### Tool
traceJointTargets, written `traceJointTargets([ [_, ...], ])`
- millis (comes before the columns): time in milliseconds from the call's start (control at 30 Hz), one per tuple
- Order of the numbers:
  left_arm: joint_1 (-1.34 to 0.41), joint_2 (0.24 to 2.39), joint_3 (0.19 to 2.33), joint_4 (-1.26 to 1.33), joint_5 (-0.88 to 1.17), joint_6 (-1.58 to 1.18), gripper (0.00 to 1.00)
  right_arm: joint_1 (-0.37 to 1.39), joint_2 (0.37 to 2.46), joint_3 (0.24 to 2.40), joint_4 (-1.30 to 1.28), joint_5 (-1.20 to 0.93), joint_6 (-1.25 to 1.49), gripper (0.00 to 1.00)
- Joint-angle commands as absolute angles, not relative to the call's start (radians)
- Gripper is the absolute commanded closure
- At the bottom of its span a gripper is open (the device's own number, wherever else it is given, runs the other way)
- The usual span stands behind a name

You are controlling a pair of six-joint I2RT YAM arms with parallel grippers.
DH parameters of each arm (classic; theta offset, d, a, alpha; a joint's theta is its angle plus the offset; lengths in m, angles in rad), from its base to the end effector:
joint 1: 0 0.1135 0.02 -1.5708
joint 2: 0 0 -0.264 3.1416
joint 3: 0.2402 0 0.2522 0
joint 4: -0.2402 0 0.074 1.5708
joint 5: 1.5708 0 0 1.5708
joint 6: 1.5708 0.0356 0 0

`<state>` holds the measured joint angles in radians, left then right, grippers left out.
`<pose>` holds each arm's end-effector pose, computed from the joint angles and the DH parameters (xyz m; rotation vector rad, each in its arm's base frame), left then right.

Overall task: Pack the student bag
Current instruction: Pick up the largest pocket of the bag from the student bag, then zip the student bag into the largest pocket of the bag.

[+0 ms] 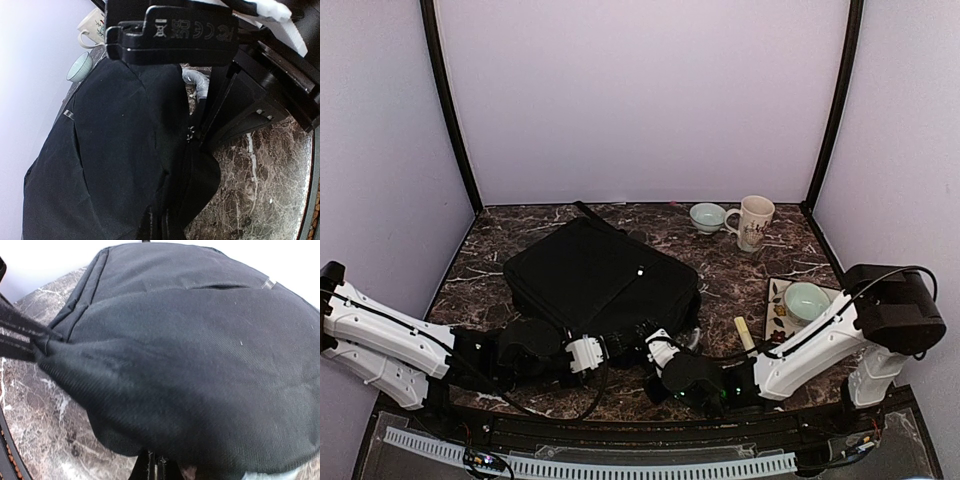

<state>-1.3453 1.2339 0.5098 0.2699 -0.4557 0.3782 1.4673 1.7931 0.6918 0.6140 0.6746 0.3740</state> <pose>0.0714 -0.2413 0.1988 1.3022 1.4909 -0.1667 0.0565 0.3284 0.1320 -0.6581 1.8685 0.5170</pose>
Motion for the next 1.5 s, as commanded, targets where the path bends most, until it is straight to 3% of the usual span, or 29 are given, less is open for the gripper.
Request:
traceJointTargets([
  [0,-1.353,1.245,0.532,0.292,-0.495,0.345,1.00,1.489,1.732,0.695,0.440,0.746,0.489,1.00],
  [333,-1.353,1.251,0.522,0.274,-0.531,0.333,1.00,1.459,1.533,0.567,0.329,0.736,0.623,1.00],
  [767,-1.353,1.221,0.508,0.267,-0.494,0.331,1.00,1.277,1.424,0.478,0.406,0.555,0.606,1.00],
  [1067,-1.353,1.203,0.508,0.266,-0.517,0.311,1.00,1.266,1.420,0.506,0.374,0.432,0.552,1.00],
  [1200,-1.354,1.200,0.530,0.212,-0.541,0.256,0.75,1.314,1.489,0.591,0.324,0.434,0.530,1.00],
  [1467,-1.367,1.128,0.551,0.101,-0.634,0.066,0.48,1.380,1.635,0.763,0.280,0.429,0.475,1.00],
])
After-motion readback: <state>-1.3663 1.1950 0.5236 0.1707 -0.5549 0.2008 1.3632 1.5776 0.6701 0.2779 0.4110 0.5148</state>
